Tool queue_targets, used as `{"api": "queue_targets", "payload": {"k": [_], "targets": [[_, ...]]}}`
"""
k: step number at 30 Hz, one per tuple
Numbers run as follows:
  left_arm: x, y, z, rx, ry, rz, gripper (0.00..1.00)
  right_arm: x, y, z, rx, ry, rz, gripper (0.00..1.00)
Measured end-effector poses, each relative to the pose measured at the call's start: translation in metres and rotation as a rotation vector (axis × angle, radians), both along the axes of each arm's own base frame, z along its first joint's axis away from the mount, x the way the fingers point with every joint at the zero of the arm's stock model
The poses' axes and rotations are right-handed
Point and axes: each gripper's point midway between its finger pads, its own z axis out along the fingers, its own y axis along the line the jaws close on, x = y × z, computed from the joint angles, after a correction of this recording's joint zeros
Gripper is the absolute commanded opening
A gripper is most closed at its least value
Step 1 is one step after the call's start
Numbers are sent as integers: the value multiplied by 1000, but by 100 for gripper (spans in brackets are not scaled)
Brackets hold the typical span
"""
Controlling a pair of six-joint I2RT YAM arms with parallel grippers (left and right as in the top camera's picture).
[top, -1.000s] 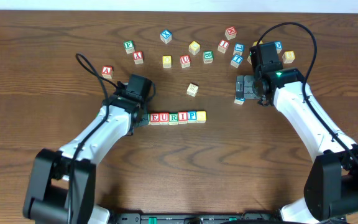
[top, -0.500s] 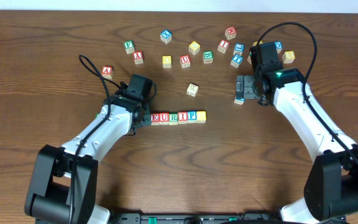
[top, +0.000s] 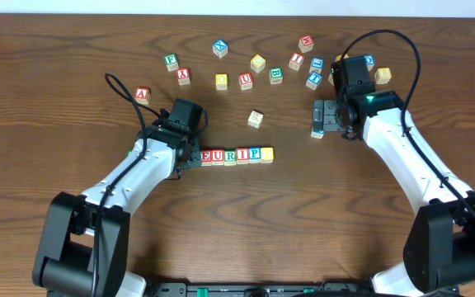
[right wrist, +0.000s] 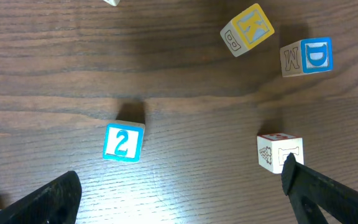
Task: Spell out NEURIPS
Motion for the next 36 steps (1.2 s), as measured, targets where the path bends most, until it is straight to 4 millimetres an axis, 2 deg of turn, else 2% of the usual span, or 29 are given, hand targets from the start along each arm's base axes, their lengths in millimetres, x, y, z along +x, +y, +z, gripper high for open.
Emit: {"api": "queue_targets", "payload": {"k": [26,36], "targets": [[3,-1,-5,1,0,-3,8,0,0,0,0,1,0,99],[2,-8,-5,-32,9,-35,7,0,0,0,0,1,0,99]]}}
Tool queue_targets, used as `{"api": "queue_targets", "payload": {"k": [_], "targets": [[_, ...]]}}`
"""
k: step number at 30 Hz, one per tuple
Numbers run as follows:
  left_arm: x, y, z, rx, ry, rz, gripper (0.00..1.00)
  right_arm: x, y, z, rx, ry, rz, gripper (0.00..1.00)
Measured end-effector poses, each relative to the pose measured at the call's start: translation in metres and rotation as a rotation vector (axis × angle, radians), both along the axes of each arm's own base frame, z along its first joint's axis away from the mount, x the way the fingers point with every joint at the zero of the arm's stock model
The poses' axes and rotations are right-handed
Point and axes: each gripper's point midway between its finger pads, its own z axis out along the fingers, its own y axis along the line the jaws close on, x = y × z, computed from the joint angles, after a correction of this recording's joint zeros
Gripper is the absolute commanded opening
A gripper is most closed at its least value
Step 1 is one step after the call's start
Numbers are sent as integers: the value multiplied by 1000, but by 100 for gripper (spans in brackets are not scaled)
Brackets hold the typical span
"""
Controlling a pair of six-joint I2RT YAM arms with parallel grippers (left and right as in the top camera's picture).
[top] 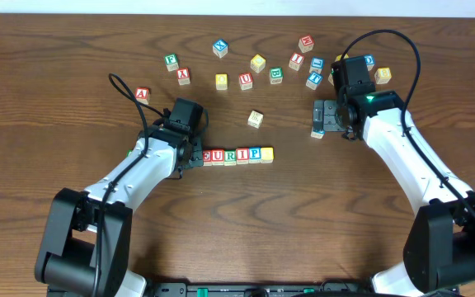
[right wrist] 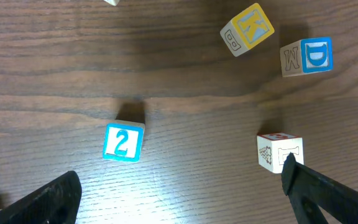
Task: Spell out NEURIPS
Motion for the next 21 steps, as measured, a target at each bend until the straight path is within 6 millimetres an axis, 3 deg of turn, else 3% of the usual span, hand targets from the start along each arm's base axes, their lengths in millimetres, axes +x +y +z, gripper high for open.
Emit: {"api": "queue_targets", "payload": {"k": [21], "targets": [[2,-5,0,-29,-6,-8,7,0,0,0,0,0,0,99]]}}
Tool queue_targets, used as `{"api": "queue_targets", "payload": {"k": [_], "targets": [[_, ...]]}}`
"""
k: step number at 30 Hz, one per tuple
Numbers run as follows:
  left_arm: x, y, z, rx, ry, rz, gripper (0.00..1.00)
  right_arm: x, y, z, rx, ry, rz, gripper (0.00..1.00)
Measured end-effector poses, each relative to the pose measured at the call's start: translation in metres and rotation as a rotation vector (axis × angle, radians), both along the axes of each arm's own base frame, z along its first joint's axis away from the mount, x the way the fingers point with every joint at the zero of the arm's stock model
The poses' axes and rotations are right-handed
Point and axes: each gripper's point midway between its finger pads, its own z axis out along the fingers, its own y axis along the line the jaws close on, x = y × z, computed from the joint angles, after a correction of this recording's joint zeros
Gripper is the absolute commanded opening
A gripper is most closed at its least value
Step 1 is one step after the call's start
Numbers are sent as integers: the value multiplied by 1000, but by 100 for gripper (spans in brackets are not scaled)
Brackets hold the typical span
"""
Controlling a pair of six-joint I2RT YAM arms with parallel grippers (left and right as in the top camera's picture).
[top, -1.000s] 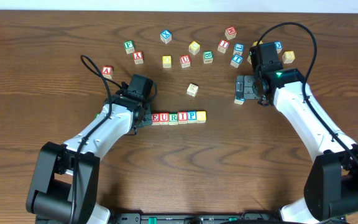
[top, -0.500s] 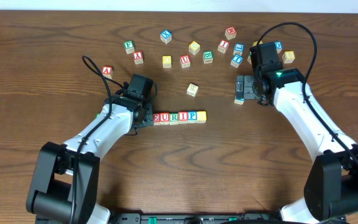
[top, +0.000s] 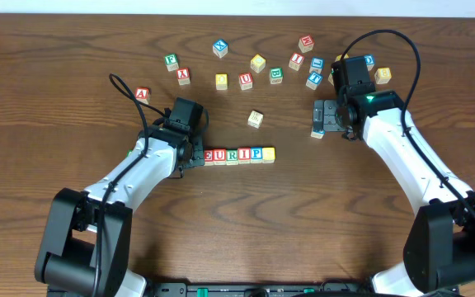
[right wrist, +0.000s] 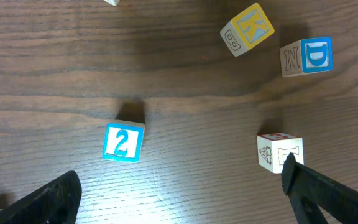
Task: Spell out NEURIPS
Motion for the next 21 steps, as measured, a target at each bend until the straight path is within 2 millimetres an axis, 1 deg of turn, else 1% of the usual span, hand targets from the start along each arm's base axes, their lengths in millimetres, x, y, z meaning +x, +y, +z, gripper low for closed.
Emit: {"api": "queue_targets", "payload": {"k": [9,18,21], "targets": [[2,-9,1,-40,-4,-34,7,0,0,0,0,0,0,99],[2,-8,1,-37,-5,-33,7,0,0,0,0,0,0,99],[1,-4,0,-14,-3,-24,7,0,0,0,0,0,0,99]]}}
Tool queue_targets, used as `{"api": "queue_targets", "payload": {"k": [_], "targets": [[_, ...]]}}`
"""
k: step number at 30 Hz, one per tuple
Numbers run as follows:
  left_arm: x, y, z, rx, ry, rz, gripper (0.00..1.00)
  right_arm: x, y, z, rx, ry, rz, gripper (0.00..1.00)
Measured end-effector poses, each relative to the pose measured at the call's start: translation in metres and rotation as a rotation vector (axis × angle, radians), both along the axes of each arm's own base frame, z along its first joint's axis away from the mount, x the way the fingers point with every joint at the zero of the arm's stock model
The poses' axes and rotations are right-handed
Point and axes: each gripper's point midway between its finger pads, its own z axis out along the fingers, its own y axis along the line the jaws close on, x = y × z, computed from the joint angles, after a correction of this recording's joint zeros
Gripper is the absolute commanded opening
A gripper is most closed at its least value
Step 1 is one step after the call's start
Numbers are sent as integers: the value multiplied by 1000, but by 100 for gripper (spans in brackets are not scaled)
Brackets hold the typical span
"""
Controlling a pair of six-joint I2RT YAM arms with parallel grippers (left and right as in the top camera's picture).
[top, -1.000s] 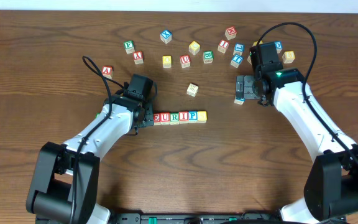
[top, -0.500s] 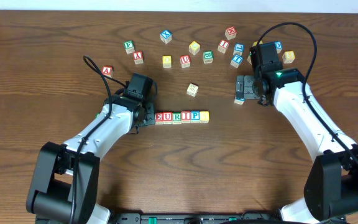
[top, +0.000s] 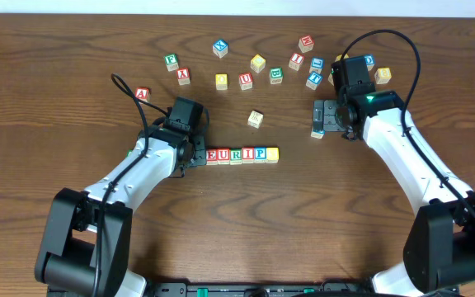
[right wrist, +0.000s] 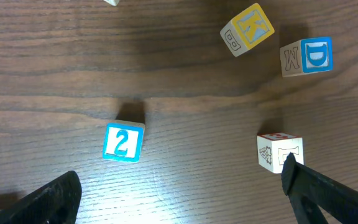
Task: Spell out NEURIPS
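A row of letter blocks lies mid-table and reads E, U, R, I, P, ending in a yellow block whose letter I cannot read. My left gripper is pressed against the row's left end. Its fingers and anything between them are hidden under the wrist. My right gripper hovers open over bare wood at the right; in the wrist view the right gripper holds nothing, with a white block just beyond its right finger.
Loose blocks are scattered along the back, and a cream one sits alone above the row. An A block lies far left. The right wrist view shows a blue 2 block, a yellow K block and a blue D block.
The left gripper and the whole row of blocks have shifted slightly to the right. The right arm and the blocks near it are unchanged.
The left gripper stood at the left end of the EURIP row at every moment. From each moment to the following one, the gripper and the row sit a little farther right. The right gripper stayed open and still over the same blocks.
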Motion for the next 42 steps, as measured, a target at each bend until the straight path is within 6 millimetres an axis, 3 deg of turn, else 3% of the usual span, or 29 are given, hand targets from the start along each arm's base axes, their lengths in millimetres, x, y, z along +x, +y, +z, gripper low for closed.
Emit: {"api": "queue_targets", "payload": {"k": [16,20,23,25,29,32,42], "targets": [[-1,16,4,85,-13,21,9,2,1,1,3,-11,0,99],[6,14,25,67,-70,17,9,6,1,3,7,-28,0,99],[17,10,53,41,-149,20,11,8,2,4,8,-36,0,99],[25,8,79,20,-219,17,21,9,2,4,9,-40,0,99],[30,6,119,-10,-331,9,71,10,2,4,10,-44,0,99],[29,7,136,-24,-377,12,87,10,2,5,11,-45,0,99],[28,7,142,-30,-397,18,93,13,8,5,43,-54,13,99]]}}
